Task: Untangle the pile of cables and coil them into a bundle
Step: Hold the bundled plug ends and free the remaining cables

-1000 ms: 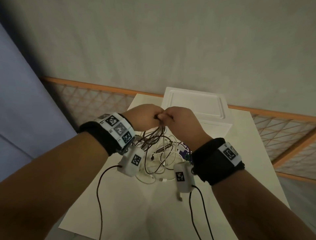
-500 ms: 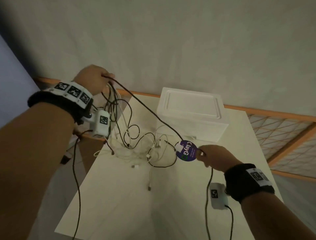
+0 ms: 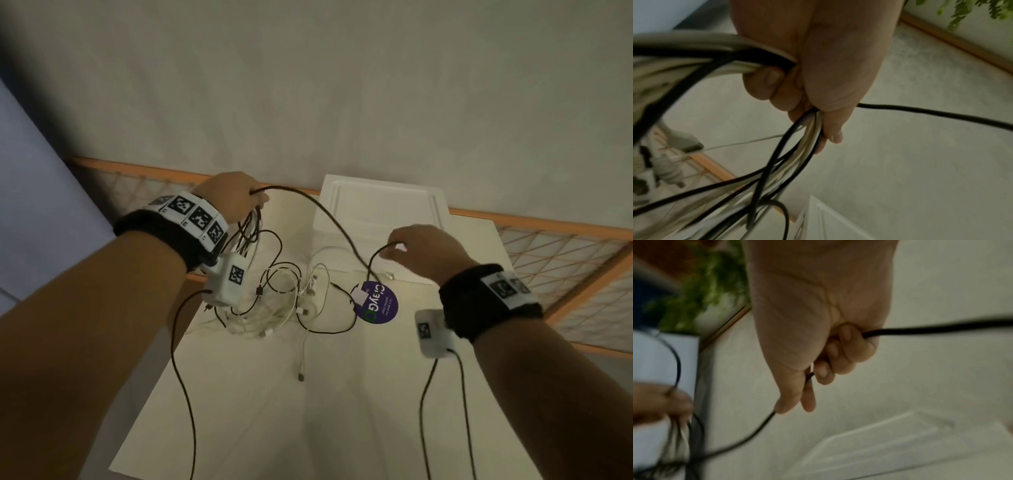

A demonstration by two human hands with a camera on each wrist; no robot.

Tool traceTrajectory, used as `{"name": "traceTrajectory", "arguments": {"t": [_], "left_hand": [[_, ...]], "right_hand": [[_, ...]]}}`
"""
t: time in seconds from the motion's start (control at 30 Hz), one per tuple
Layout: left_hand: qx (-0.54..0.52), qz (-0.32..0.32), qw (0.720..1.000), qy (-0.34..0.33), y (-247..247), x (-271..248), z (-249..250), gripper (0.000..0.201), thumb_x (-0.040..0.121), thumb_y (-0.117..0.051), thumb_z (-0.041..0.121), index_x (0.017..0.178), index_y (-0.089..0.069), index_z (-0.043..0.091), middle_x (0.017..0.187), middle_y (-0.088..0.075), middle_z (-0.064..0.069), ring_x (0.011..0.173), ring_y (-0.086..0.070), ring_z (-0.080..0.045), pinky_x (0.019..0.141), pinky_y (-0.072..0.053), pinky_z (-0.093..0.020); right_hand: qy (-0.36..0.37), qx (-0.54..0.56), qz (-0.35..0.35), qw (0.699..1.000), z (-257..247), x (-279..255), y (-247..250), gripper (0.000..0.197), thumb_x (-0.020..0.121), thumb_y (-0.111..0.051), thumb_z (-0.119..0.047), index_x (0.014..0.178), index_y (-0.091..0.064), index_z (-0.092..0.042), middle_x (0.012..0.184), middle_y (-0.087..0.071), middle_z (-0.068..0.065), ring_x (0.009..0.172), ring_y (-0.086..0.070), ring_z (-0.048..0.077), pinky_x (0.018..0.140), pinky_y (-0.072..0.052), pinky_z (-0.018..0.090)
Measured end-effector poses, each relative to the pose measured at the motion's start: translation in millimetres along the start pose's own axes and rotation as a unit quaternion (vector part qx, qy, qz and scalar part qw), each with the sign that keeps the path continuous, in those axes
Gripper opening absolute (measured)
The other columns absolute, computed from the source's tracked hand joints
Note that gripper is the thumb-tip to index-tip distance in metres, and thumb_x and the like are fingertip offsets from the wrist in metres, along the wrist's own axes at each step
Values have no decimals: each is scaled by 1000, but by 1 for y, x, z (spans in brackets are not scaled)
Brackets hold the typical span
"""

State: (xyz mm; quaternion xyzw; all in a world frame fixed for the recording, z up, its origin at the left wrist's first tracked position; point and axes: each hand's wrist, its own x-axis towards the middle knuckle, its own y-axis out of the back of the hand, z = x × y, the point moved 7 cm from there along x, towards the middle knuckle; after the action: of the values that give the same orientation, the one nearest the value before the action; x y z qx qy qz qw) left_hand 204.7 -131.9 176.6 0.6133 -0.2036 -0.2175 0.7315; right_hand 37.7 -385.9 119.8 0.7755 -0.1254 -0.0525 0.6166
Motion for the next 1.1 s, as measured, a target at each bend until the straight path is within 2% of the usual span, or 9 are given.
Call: {"name": "traceTrajectory", "arguments": {"t": [0.13, 0.2, 0.23, 0.33, 0.47, 0.67, 0.83, 0.97, 1.1], "left_hand": [[-4, -2, 999, 33, 8, 1, -5, 29, 100, -41, 32, 83, -60, 18, 76, -53, 0, 68, -49, -17, 67, -35, -31], [-17, -10, 999, 49, 4, 2, -4, 30, 99, -41, 30, 84, -64, 18, 76, -55, 1, 64, -49, -14, 66, -35, -30], [-25, -12, 998, 52, 1, 2, -1, 30, 99, -41, 29, 85, -66, 19, 75, -55, 2, 63, -49, -12, 64, -35, -29], [-37, -19, 998, 43, -3, 4, 13, 30, 99, -42, 27, 79, -63, 18, 73, -54, 1, 64, -49, -15, 62, -33, -30], [-28, -8, 999, 41, 11, 6, 4, 32, 101, -39, 20, 76, -57, 12, 86, -56, -8, 77, -50, -23, 70, -34, -31], [24, -23, 993, 115, 21, -5, -55, 31, 99, -40, 11, 115, -66, 3, 122, -59, -19, 107, -56, -33, 87, -45, -37], [-28, -36, 990, 134, 24, -10, -47, 36, 95, -41, -3, 129, -55, 1, 127, -57, -21, 112, -55, -37, 93, -43, -40], [-92, -11, 990, 108, 39, -9, -29, 35, 96, -43, 0, 129, -56, 3, 130, -57, -19, 115, -55, -37, 78, -48, -38], [-213, 56, 966, 139, 62, -11, -30, 31, 98, -45, 20, 124, -60, 11, 116, -64, -15, 91, -61, -29, 69, -48, -31]], "right_hand": [[-10, -197, -57, 979, 13, 23, 7, 58, 90, -56, -39, 142, -35, -25, 140, -45, 3, 126, -44, 26, 104, -36, 43], [-17, 93, -29, 995, -20, 19, 27, 56, 95, -53, -28, 146, -31, -19, 151, -34, 2, 137, -34, 18, 114, -24, 33], [-9, 261, -16, 965, -43, 14, 32, 50, 97, -50, -26, 144, -36, -19, 149, -36, -4, 135, -35, 9, 112, -23, 24], [56, 460, -92, 882, -117, -10, 24, 30, 97, -49, -32, 126, -50, -23, 116, -61, -17, 94, -53, -18, 83, -34, 0], [55, 475, -89, 874, -130, -17, -25, 20, 97, -51, -27, 96, -60, -9, 59, -51, -5, 51, -49, 9, 58, -46, 29], [-96, 349, -19, 932, -1, -51, -83, 60, 92, -32, -62, 58, -49, -16, 55, -50, -6, 56, -46, 11, 66, -40, 31], [-62, 13, -82, 995, 49, -88, -113, 74, 74, 7, -77, 68, -46, -25, 61, -53, -5, 64, -52, 17, 55, -35, 31], [-66, -91, -73, 991, 70, -103, -129, 51, 93, -14, -59, 97, -50, -23, 72, -64, -2, 69, -63, 22, 58, -48, 33], [-104, -138, -69, 983, 95, -105, -133, 26, 99, -32, -42, 106, -47, -21, 78, -69, 1, 72, -66, 25, 65, -48, 32]]}}
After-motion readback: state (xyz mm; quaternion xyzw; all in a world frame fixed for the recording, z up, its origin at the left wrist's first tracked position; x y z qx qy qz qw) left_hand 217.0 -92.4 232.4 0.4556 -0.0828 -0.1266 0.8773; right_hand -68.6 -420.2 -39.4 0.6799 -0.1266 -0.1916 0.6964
